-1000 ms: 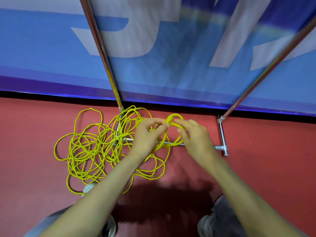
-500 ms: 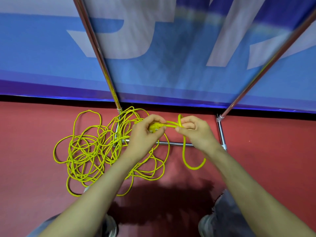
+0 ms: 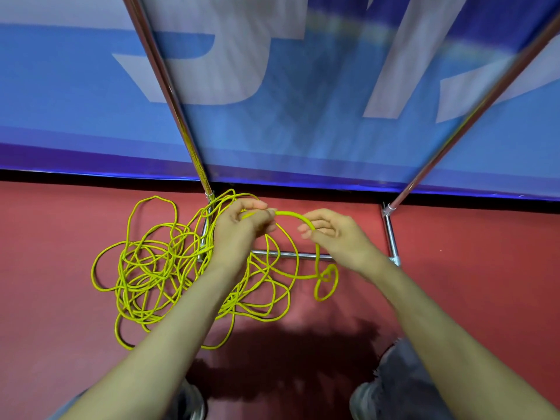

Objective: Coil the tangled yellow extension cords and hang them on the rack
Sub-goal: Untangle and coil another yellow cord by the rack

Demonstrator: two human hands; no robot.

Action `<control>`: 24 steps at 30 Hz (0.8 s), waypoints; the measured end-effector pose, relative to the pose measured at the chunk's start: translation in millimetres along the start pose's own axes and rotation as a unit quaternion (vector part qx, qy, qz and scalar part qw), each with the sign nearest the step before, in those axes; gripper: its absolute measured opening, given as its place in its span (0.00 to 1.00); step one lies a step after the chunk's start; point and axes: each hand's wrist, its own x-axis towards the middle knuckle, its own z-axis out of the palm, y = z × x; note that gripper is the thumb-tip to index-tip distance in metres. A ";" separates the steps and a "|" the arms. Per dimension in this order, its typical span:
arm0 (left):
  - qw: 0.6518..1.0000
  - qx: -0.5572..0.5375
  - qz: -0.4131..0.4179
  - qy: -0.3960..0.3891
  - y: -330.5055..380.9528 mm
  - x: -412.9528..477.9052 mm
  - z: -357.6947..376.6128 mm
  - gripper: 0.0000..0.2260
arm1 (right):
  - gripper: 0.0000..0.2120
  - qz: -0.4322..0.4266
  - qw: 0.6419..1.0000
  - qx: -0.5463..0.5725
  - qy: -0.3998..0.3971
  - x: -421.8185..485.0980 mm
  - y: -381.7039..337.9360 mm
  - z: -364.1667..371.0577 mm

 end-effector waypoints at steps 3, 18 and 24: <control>0.993 -0.098 -0.020 -0.064 -2.1 -2.0 0.9 0.09 | 0.10 0.017 0.996 0.052 0.073 0.7 -1.2 0.1; 0.860 0.318 -0.336 -0.213 -58.3 -1.5 -13.8 0.17 | 0.07 0.072 0.888 0.399 0.217 5.2 -10.2 -31.9; 0.981 0.098 -0.138 -0.090 -48.4 10.7 -9.7 0.15 | 0.08 0.052 0.936 0.227 0.265 7.5 -3.7 -47.3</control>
